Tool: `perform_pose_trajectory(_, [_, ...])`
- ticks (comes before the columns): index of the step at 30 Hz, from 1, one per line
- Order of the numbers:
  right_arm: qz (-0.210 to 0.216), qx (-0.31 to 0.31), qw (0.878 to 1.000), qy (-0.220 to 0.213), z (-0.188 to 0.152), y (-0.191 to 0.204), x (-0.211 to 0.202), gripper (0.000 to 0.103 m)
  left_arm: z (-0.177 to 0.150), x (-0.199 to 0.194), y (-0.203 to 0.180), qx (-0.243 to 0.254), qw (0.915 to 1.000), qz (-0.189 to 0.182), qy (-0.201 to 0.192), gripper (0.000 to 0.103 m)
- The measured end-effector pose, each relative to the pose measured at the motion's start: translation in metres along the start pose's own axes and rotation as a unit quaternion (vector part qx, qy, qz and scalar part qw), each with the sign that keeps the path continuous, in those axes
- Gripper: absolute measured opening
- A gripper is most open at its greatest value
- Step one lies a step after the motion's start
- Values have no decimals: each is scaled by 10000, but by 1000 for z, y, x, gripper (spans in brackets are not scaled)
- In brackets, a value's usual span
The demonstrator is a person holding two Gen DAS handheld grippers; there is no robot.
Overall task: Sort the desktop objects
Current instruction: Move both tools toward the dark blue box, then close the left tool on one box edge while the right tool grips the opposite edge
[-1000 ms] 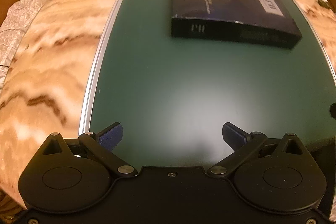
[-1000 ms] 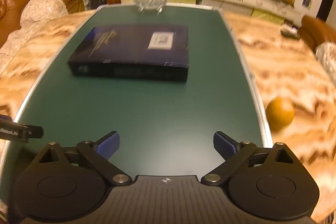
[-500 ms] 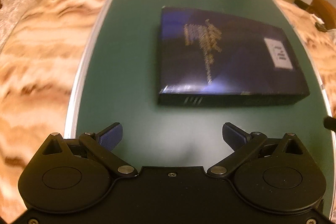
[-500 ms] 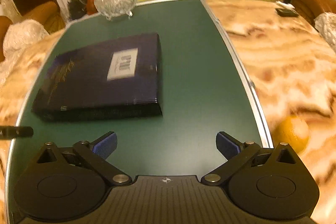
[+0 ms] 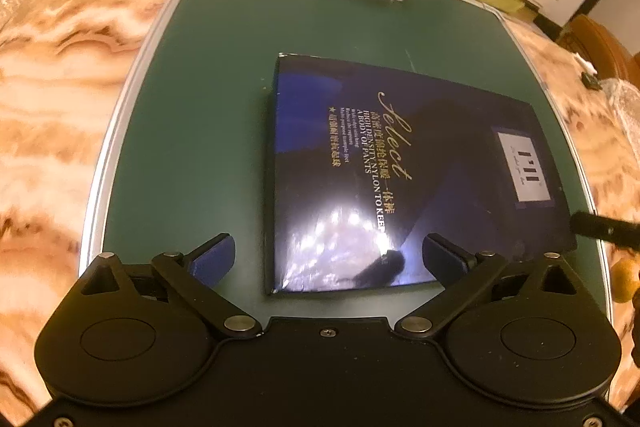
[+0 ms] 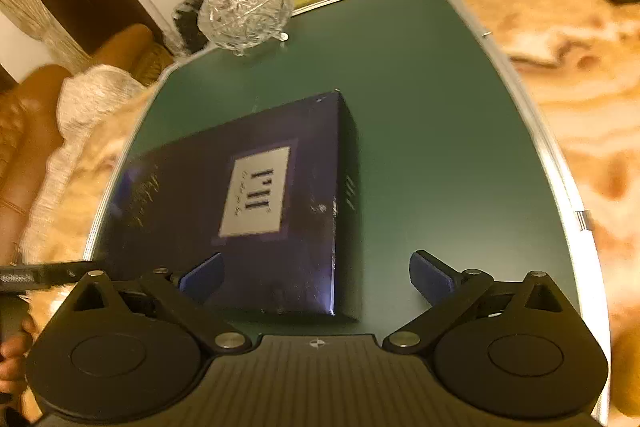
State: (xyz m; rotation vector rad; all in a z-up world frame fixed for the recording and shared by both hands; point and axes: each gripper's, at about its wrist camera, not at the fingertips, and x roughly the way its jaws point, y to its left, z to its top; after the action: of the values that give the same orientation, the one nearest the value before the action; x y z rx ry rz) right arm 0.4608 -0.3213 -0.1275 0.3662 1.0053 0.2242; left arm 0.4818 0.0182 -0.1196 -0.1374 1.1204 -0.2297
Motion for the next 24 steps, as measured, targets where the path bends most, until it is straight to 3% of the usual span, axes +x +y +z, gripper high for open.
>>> perform_pose_trajectory(3, [188,63,9998,36,3,-4,10,99,2,7,1,74,9999,-78,49,89])
perform_pose_trajectory(6, [131,-16,9999,82,4,-2,18,96,7,14,6,1,9995,-308,61,85])
perform_pose_trajectory(11, [181,-54,9998,110,5,1,27,93,12,20,12,-14,9990,-446,48,86])
perform_pose_trajectory(15, [380,116,9991,135,7,-4,33,85,13,24,17,-32,9983,-576,45,87])
perform_pose_trajectory(24, [487,317,9983,69,5,-8,37,85,14,32,15,-44,9976,-683,116,94])
